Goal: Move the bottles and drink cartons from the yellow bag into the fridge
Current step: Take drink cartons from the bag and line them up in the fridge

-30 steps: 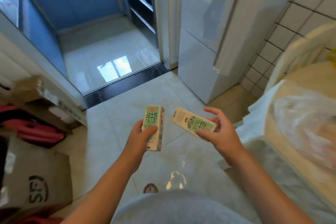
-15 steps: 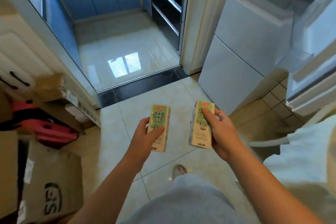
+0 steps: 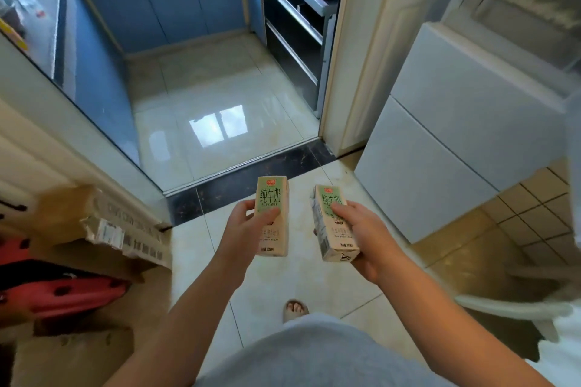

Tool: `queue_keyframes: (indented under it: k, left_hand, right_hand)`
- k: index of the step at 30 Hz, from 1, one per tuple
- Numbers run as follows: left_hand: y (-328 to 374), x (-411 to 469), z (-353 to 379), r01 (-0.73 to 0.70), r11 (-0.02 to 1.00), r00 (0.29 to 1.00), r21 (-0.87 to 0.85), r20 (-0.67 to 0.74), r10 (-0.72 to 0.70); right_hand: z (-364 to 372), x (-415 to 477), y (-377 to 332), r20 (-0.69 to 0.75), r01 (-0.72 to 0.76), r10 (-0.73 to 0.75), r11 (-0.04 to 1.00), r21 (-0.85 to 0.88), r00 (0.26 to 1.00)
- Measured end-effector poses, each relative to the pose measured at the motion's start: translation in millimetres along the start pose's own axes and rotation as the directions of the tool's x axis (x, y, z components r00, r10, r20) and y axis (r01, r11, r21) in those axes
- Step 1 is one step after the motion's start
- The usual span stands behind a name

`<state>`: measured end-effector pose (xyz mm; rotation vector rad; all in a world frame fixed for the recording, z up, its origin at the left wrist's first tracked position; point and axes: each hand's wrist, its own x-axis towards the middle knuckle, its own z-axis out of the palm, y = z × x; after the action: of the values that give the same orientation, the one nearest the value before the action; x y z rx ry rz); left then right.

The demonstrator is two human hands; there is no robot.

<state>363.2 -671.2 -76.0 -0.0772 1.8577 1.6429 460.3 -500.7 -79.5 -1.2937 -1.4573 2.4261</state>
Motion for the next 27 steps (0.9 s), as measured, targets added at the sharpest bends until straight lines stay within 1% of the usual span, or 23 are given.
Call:
queue_keyframes:
  k: [4,7,12,15,18,21,24,27]
  left_hand:
    - [34.0,54.6,21.2,0.022,1.0,0.998,0.019,0.054,-0.023]
    - [56.0,96.8,43.9,0.034,0.999,0.993,0.042,0.112,-0.038]
    - [96.8,177.4,88.1,0.046,0.995,0.968,0.086,0.241,-0.066]
    - [127.9,226.9,118.8,0.037,0.991,0.939,0.128,0.334,-0.078]
    - [162.3,268.8,153.3,-0.004,0.983,0.899,0.182,0.431,-0.076]
    - [193.4,300.3,192.7,-0.046,0.974,0.84,0.221,0.537,-0.083]
    - [218.2,318.1,235.0,-0.096,0.965,0.767,0.243,0.636,-0.084]
    - [240.7,324.6,279.6,-0.154,0.954,0.7,0.258,0.71,-0.079]
  right_hand:
    - [6.0,37.3,-38.9,-0.043,0.011,-0.008,0.998,0.067,0.999]
    - [4.2,60.5,-67.2,-0.074,0.013,-0.001,0.987,0.162,0.997]
    - [-2.6,109.1,-111.0,-0.224,0.084,-0.02,0.957,0.278,0.974]
    - [-8.3,138.8,-142.2,-0.314,0.121,0.008,0.914,0.387,0.949]
    - [-16.8,161.7,-175.1,-0.408,0.202,0.011,0.857,0.475,0.913]
    - [-27.7,173.1,-205.0,-0.49,0.307,-0.016,0.797,0.52,0.872]
    - [-43.4,178.0,-231.7,-0.582,0.407,-0.052,0.766,0.498,0.811]
    - [-63.4,177.5,-260.4,-0.683,0.502,-0.087,0.746,0.438,0.725]
